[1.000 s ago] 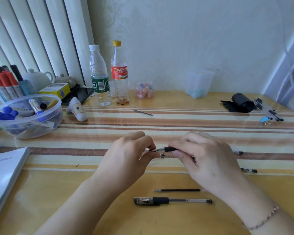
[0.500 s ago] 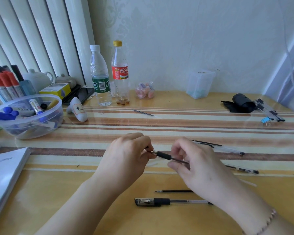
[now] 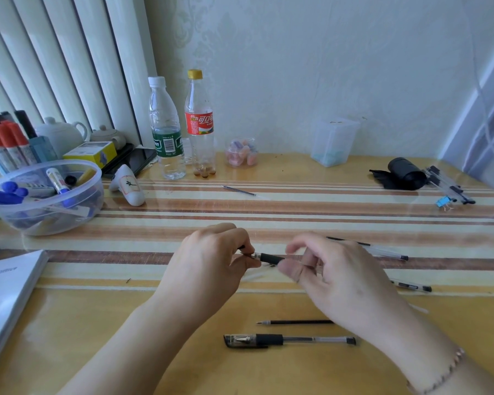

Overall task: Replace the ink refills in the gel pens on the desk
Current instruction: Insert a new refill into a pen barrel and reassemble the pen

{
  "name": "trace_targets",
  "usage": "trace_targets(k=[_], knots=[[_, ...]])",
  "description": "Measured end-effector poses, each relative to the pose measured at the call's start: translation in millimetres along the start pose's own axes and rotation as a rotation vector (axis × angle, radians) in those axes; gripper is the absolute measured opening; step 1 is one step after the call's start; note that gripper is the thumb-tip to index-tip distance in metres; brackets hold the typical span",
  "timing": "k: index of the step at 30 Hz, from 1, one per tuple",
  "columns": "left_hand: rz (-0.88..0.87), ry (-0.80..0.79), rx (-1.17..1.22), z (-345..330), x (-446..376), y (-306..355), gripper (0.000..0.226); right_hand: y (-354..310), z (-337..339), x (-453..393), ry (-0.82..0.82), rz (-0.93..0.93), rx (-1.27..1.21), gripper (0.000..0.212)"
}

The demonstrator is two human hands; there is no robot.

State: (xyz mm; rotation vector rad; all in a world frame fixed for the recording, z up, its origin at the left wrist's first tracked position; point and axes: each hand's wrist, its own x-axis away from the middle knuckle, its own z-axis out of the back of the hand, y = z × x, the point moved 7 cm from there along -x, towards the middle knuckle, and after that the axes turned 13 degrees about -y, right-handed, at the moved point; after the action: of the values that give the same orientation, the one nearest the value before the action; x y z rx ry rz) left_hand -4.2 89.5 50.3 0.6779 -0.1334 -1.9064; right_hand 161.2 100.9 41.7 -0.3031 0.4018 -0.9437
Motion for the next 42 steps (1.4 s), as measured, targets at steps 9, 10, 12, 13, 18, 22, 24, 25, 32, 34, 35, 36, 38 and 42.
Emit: trace_targets(k=[9, 10, 12, 13, 18, 22, 24, 25, 32, 34, 35, 36, 38, 42], knots=[[-0.035, -0.045, -0.019, -4, -2, -2, 0.015, 2, -1, 0, -0.004, -0.014, 0.073, 0.046], [-0.035, -0.047, -0.018, -5, -2, -3, 0.015, 1, -2, 0, -0.014, -0.004, 0.093, 0.043], [-0.048, -0.060, -0.024, -6, -2, -3, 0.016, -1, -2, 0, -0.006, 0.007, 0.116, 0.029], [-0.061, -0.076, -0.030, -7, -2, -2, 0.017, 0, -3, 0, -0.005, 0.003, 0.118, 0.023], [-0.129, -0.180, -0.092, -12, 0, 5, 0.025, 8, -10, -2, -0.095, -0.043, 0.017, 0.029], [-0.091, -0.156, -0.030, -13, -2, 5, 0.016, 12, -10, -2, -0.146, -0.056, -0.033, 0.034], [-0.032, -0.149, 0.083, -15, -1, 1, 0.016, 17, -1, -2, -0.090, -0.057, 0.001, 0.032], [-0.001, -0.161, 0.162, -16, 0, -3, 0.021, 21, 5, -2, -0.036, -0.063, 0.026, 0.028], [0.034, -0.219, 0.207, -21, -2, -13, 0.057, 23, 22, 1, 0.170, -0.045, -0.031, 0.018], [0.058, -0.186, 0.237, -21, -4, -17, 0.053, 19, 22, 0, 0.162, -0.019, -0.003, 0.015], [0.069, -0.177, 0.252, -20, -4, -19, 0.050, 19, 22, 0, 0.160, -0.014, 0.009, 0.012], [0.076, -0.171, 0.263, -21, -4, -21, 0.045, 19, 21, -1, 0.159, -0.013, 0.014, 0.009], [0.087, -0.168, 0.288, -21, -3, -21, 0.034, 20, 20, -1, 0.153, -0.007, 0.020, 0.006], [0.087, -0.159, 0.263, -22, -3, -18, 0.019, 17, 17, -1, 0.139, 0.023, 0.048, 0.008]])
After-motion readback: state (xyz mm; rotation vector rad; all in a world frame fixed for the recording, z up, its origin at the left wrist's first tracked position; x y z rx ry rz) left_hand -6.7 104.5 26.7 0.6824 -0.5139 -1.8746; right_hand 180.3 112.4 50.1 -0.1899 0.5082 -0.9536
